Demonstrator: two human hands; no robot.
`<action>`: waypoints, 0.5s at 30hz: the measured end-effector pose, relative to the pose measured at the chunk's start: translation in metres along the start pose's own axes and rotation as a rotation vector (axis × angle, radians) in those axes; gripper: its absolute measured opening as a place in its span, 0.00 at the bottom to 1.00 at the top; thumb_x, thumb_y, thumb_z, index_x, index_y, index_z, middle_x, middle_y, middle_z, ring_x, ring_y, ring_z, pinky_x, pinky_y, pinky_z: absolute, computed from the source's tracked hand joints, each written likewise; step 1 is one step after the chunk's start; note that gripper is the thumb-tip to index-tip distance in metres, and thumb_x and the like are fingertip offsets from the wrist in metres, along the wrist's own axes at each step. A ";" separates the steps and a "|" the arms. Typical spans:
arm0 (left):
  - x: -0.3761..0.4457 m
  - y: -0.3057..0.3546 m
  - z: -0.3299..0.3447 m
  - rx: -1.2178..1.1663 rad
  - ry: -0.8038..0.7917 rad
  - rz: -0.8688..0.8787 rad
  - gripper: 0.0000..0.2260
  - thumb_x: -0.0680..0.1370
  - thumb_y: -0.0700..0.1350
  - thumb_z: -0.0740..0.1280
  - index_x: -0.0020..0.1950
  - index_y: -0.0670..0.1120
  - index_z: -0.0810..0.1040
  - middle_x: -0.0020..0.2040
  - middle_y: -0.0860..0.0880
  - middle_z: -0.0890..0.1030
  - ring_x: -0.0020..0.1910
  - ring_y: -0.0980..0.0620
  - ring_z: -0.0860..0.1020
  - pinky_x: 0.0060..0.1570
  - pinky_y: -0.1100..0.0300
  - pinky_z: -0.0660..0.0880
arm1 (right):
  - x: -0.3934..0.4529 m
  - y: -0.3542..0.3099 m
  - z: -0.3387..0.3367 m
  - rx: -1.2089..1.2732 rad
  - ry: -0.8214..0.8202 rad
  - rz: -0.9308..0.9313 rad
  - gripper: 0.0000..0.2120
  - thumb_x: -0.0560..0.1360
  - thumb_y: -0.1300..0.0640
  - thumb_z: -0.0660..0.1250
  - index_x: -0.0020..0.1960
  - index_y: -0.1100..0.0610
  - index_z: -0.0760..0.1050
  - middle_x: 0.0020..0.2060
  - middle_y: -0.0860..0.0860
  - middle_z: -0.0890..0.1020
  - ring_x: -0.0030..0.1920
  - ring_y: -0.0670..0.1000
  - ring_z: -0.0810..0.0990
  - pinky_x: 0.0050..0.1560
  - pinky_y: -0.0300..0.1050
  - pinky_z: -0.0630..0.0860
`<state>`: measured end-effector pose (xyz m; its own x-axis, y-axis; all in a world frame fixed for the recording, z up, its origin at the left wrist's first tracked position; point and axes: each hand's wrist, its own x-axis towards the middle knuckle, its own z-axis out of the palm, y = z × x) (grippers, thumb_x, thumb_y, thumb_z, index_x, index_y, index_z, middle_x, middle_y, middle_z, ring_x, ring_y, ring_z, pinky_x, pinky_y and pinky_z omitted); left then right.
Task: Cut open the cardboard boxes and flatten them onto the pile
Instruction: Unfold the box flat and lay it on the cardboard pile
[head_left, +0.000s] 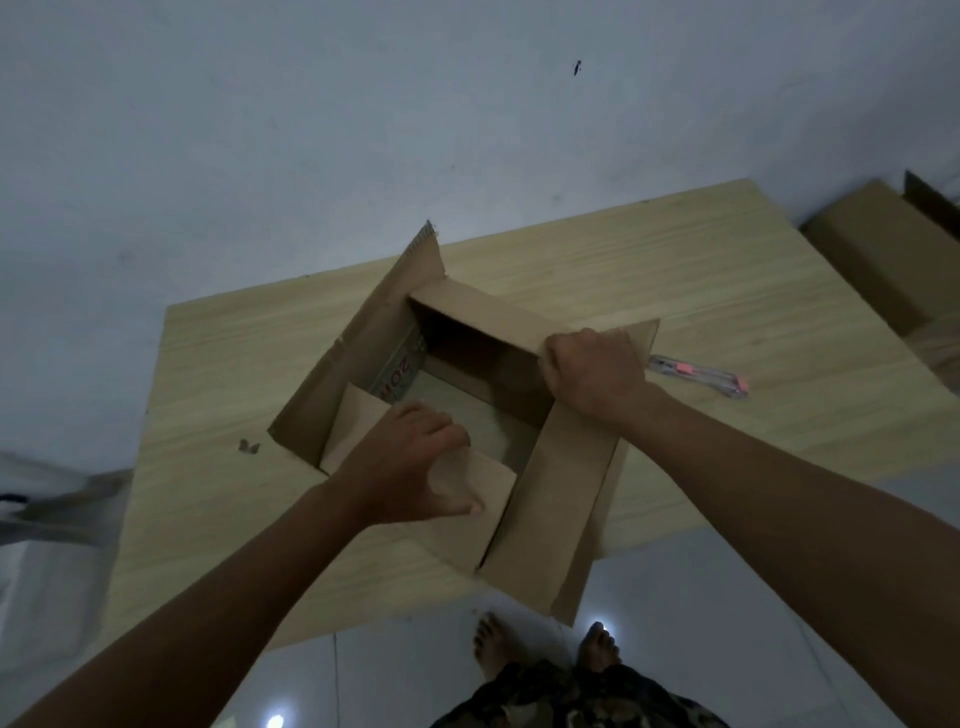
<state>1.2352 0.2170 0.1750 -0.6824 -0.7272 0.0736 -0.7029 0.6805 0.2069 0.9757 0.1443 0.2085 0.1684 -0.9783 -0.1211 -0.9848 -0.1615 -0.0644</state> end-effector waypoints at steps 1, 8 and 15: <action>-0.002 0.002 -0.003 0.001 0.043 -0.004 0.30 0.67 0.73 0.69 0.54 0.49 0.79 0.50 0.51 0.81 0.50 0.50 0.78 0.57 0.54 0.70 | 0.003 0.001 -0.003 0.052 0.045 0.030 0.16 0.84 0.48 0.56 0.57 0.56 0.76 0.52 0.59 0.81 0.51 0.63 0.81 0.54 0.55 0.74; -0.035 0.025 -0.025 0.040 0.217 -0.145 0.27 0.70 0.74 0.66 0.43 0.49 0.78 0.42 0.51 0.80 0.40 0.51 0.77 0.46 0.57 0.71 | 0.024 0.020 -0.019 0.197 0.178 0.216 0.16 0.85 0.47 0.54 0.59 0.58 0.73 0.52 0.61 0.81 0.53 0.63 0.80 0.56 0.55 0.69; -0.053 0.055 -0.052 -0.066 0.186 -0.531 0.30 0.78 0.72 0.53 0.34 0.49 0.79 0.29 0.53 0.77 0.26 0.56 0.74 0.28 0.64 0.64 | 0.027 0.026 -0.018 0.282 0.194 0.286 0.18 0.83 0.45 0.57 0.63 0.57 0.70 0.57 0.59 0.81 0.63 0.62 0.76 0.72 0.66 0.58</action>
<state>1.2434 0.2886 0.2333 -0.1877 -0.9758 0.1118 -0.9219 0.2143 0.3227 0.9536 0.1114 0.2214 -0.1467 -0.9891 0.0126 -0.9356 0.1346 -0.3265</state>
